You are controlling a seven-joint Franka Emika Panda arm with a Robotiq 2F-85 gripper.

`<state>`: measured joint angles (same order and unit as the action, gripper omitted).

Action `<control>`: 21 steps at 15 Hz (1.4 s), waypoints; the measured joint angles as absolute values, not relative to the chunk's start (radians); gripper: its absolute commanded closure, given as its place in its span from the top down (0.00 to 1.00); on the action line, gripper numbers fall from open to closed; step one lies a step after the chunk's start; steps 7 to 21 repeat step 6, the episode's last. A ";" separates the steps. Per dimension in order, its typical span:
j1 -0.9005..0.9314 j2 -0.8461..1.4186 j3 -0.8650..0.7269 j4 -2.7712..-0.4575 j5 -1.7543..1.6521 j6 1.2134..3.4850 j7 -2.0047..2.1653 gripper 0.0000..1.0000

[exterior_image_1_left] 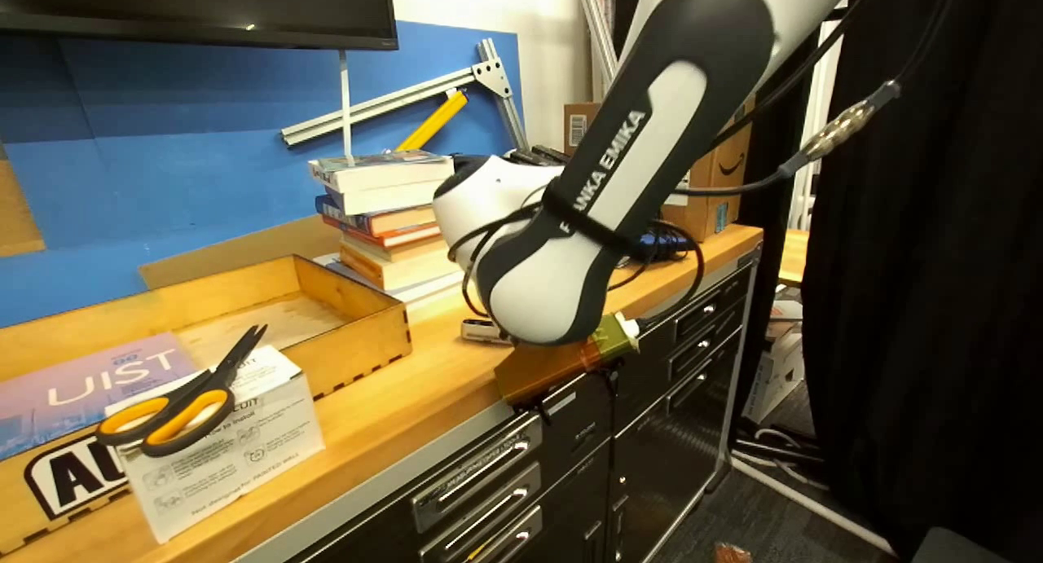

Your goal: Pick up the blue object from the counter and put it in the open drawer and close it

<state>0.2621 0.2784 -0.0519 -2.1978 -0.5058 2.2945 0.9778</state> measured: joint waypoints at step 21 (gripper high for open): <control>0.207 -0.017 0.038 -2.305 -0.313 2.325 0.641 1.00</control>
